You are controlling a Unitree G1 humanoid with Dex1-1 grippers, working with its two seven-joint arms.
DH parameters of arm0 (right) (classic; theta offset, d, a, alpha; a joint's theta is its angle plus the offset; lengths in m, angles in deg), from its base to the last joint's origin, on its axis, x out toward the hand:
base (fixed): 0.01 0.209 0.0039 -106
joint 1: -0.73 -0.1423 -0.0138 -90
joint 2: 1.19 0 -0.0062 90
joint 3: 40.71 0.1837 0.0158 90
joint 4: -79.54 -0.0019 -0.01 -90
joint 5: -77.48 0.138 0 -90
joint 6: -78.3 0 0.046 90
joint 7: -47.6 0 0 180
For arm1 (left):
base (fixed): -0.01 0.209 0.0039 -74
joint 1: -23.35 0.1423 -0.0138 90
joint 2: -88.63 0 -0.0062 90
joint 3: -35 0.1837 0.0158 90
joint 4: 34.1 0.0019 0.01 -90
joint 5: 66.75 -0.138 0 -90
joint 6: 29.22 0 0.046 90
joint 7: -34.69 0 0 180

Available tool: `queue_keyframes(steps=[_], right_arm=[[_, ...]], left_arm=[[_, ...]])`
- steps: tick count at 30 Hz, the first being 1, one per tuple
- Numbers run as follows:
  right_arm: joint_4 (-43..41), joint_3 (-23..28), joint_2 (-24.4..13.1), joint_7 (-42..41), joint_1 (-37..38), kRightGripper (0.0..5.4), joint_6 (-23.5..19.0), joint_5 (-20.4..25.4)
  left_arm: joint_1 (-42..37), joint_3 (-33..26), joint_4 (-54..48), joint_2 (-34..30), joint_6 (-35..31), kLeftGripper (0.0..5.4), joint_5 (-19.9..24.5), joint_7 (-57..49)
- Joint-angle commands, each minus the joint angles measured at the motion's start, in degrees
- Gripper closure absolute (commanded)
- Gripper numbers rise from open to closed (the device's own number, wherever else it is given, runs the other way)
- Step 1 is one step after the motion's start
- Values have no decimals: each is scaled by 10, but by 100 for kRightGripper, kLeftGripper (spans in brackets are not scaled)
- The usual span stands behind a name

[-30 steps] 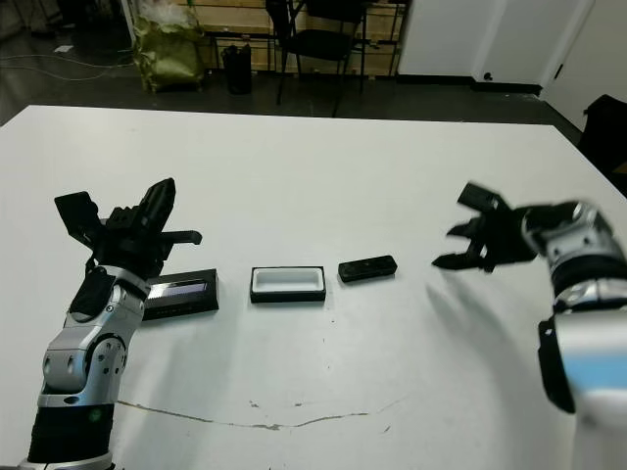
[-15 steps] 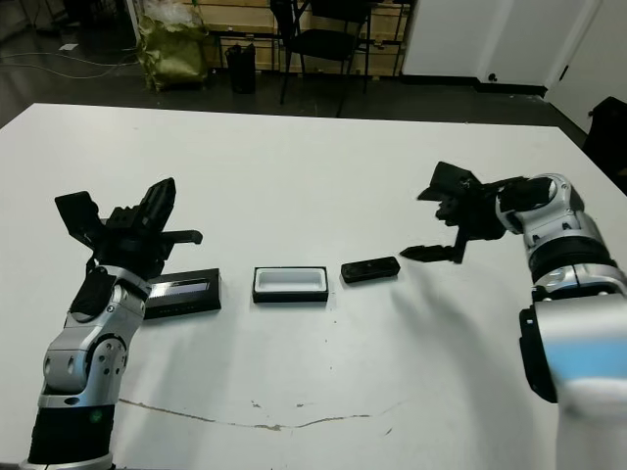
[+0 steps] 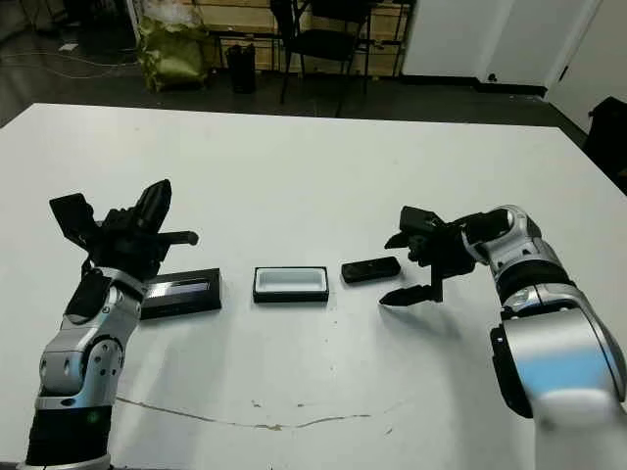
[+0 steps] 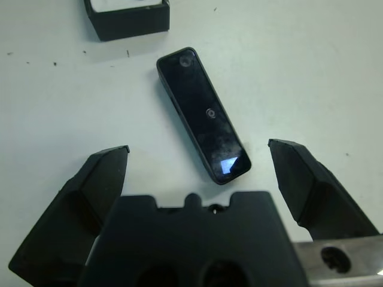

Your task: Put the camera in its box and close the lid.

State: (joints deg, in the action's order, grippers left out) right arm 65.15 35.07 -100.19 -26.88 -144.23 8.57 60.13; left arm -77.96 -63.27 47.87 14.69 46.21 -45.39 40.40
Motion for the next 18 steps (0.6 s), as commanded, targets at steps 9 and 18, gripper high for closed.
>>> queue_keyframes(steps=[9,18], right_arm=[[10,-3,9,-5,-10,1,-45,-6],[11,-3,11,32,7,1,-23,-13]], left_arm=[[3,0,11,-2,-2,540,-4,0],[3,2,10,0,-1,540,-6,0]])
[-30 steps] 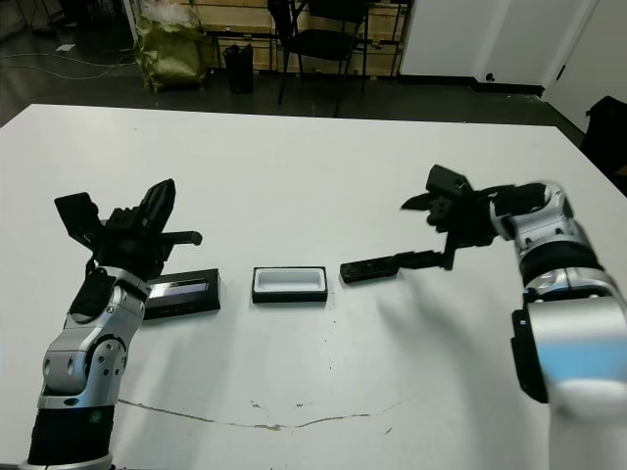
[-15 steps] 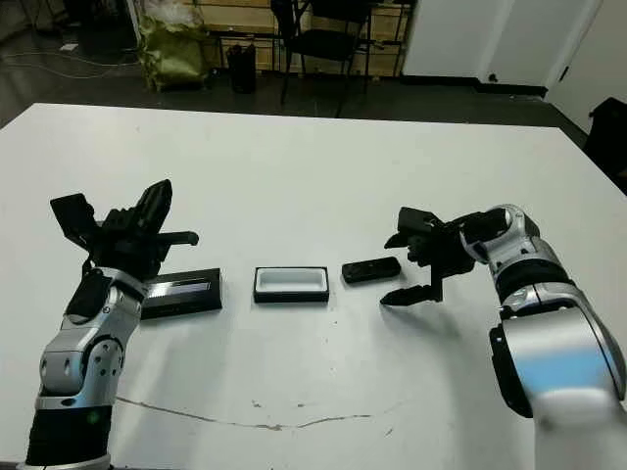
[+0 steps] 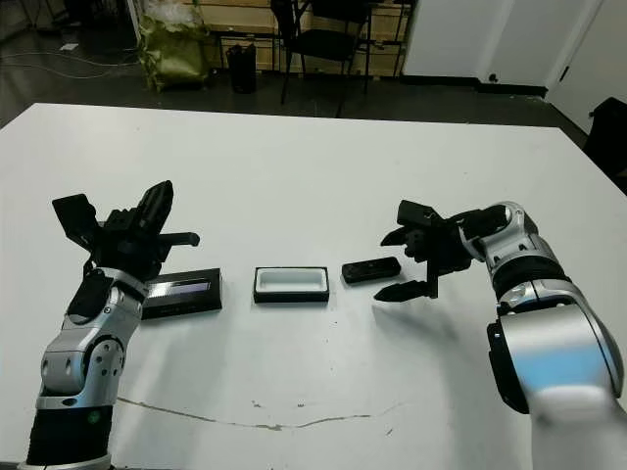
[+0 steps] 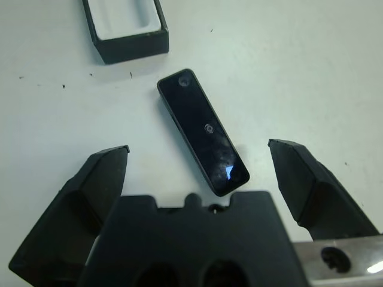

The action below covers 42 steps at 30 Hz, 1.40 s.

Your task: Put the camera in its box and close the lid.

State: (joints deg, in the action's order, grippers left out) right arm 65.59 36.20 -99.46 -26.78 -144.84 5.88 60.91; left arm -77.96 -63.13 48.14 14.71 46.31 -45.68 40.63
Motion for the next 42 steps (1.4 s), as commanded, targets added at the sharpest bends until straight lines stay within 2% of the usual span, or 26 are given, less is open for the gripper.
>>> queue_keyframes(steps=[1,4,7,9,11,14,24,26,28,33,36,40,42], right_arm=[[11,-13,7,38,19,1,-2,-22],[20,-6,14,57,36,1,-17,-19],[20,-26,18,84,31,37,-37,-41],[19,-27,18,77,25,31,-56,-38],[16,-25,17,71,19,1,-67,-32],[15,-21,17,74,21,21,-85,-28],[24,-19,23,97,59,16,-51,-29],[26,-2,27,73,63,51,-64,-10],[25,14,27,47,67,96,-55,8],[25,19,31,54,87,202,-36,8],[26,-1,32,91,91,202,-36,-13],[29,11,37,79,104,202,-38,3],[28,-3,37,100,107,202,-26,-12]], left_arm=[[3,0,8,0,0,540,-2,-2],[4,0,5,0,-7,540,-1,-4],[4,-1,5,0,-7,540,0,-3],[4,-1,5,-1,-5,540,-1,-2],[5,1,5,-3,-4,540,-6,-3],[5,1,7,-3,0,540,-5,1],[3,-1,7,-1,-5,540,-2,-3],[2,0,7,-1,-5,540,-2,-2],[3,1,7,-1,-3,540,-3,-2],[2,2,8,-2,-1,540,-5,-1],[1,2,8,-1,0,540,-5,-2],[0,3,6,-2,-5,540,-2,-2],[-1,4,4,-2,-6,540,-4,-4]])
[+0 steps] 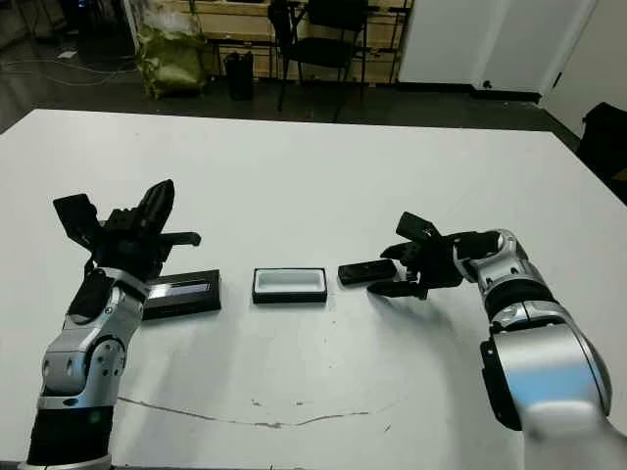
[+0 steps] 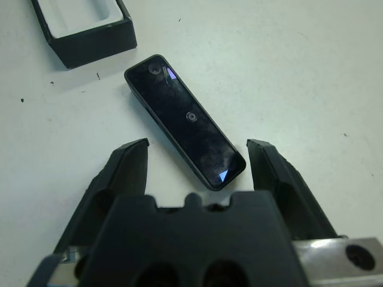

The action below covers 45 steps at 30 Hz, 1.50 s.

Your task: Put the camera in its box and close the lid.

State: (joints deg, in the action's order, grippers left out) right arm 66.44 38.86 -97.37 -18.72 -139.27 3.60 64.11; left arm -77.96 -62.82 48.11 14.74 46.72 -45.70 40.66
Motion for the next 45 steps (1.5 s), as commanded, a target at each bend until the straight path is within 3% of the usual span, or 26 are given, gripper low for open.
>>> queue_keyframes(steps=[1,3,9,13,18,20,23,29,34,39,41,43,45], right_arm=[[20,-26,17,15,53,202,-7,-39],[22,-20,18,2,54,202,-15,-32],[20,-62,6,31,42,202,1,-68],[21,-53,1,-10,34,202,-12,-49],[14,-93,-5,19,19,202,13,-82],[16,-93,-3,15,24,202,11,-78],[18,-91,2,-1,20,202,-24,-70],[7,-99,-5,0,16,202,19,-76],[6,-98,-6,-11,13,202,19,-66],[3,-133,-12,75,26,202,28,-102],[3,-124,-17,89,38,202,37,-89],[6,-69,-23,42,53,202,16,-27],[-1,-76,-35,64,58,202,16,-36]], left_arm=[[-1,0,4,-3,-12,540,-2,-5],[-2,0,3,-4,-16,540,-1,-5],[-3,2,3,-5,-11,540,-6,-2],[-4,2,6,-5,-8,540,-4,1],[-3,1,2,-4,-14,540,-1,-2],[-2,2,2,-3,-12,540,-2,-2],[-1,2,5,-4,-6,540,-3,1],[-1,-3,5,-5,-12,540,2,2],[-5,-1,9,-9,-10,540,-3,3],[-13,-6,14,-10,-19,540,3,1],[-16,-7,16,-13,-20,540,2,4],[-19,-6,18,-15,-22,540,0,5],[-21,-5,19,-16,-26,540,-3,4]])
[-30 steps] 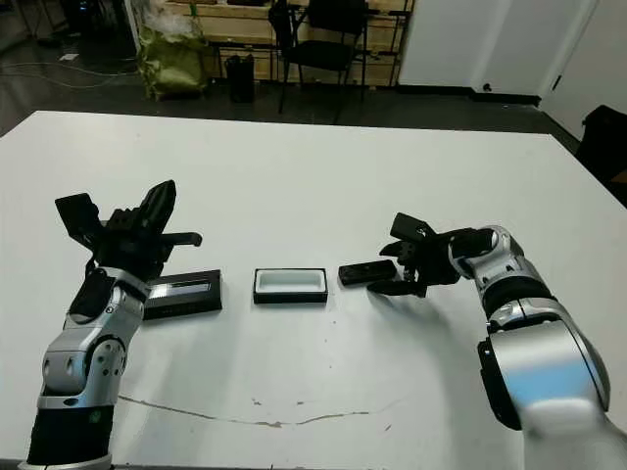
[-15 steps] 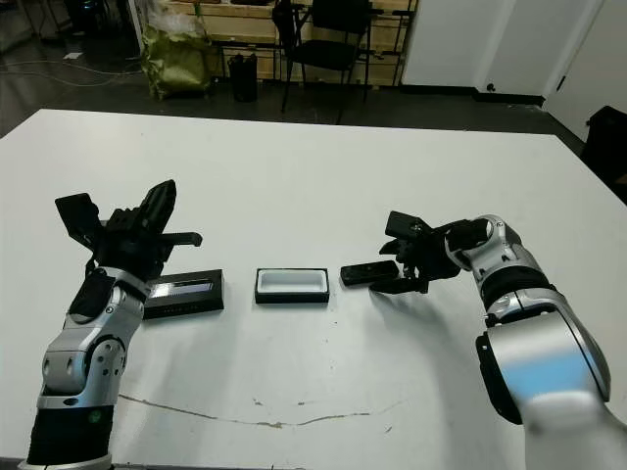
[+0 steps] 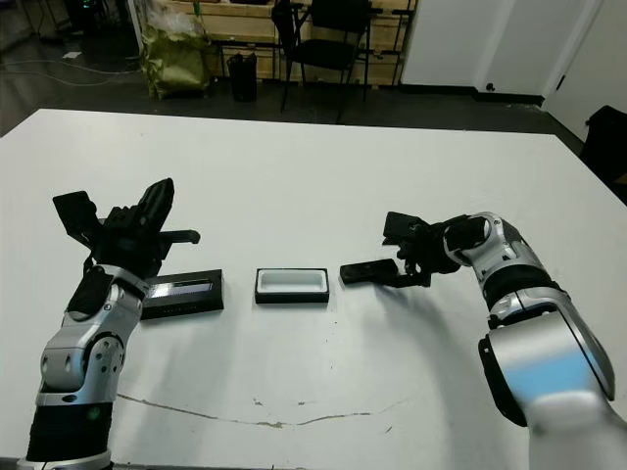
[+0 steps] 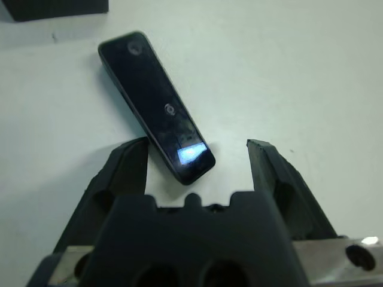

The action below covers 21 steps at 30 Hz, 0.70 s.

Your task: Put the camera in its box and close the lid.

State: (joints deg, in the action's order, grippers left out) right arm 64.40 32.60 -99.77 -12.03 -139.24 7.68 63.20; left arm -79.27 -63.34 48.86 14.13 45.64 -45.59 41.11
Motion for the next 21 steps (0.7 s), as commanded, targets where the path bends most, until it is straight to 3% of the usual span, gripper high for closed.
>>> queue_keyframes(steps=[1,4,7,10,16,18,20,21], right_arm=[[18,-7,-13,-6,65,202,-20,-19],[27,37,-6,-42,95,202,-32,26],[35,22,1,-13,111,202,-63,7],[34,9,3,9,117,202,-64,-2],[18,66,-13,-14,135,202,15,59],[11,114,-23,-72,135,202,46,114],[-5,189,-24,-230,118,202,6,212],[-37,204,-25,-288,109,216,-38,266]], left_arm=[[-10,1,13,-10,-16,540,-4,0],[-13,4,15,-10,-19,540,-4,2],[-16,7,17,-10,-22,540,-5,2],[-16,8,17,-10,-22,540,-6,0],[-17,9,14,-12,-23,540,-8,0],[-18,8,13,-12,-24,540,-5,0],[-18,8,14,-12,-25,540,-4,2],[-18,8,14,-12,-24,540,-5,2]])
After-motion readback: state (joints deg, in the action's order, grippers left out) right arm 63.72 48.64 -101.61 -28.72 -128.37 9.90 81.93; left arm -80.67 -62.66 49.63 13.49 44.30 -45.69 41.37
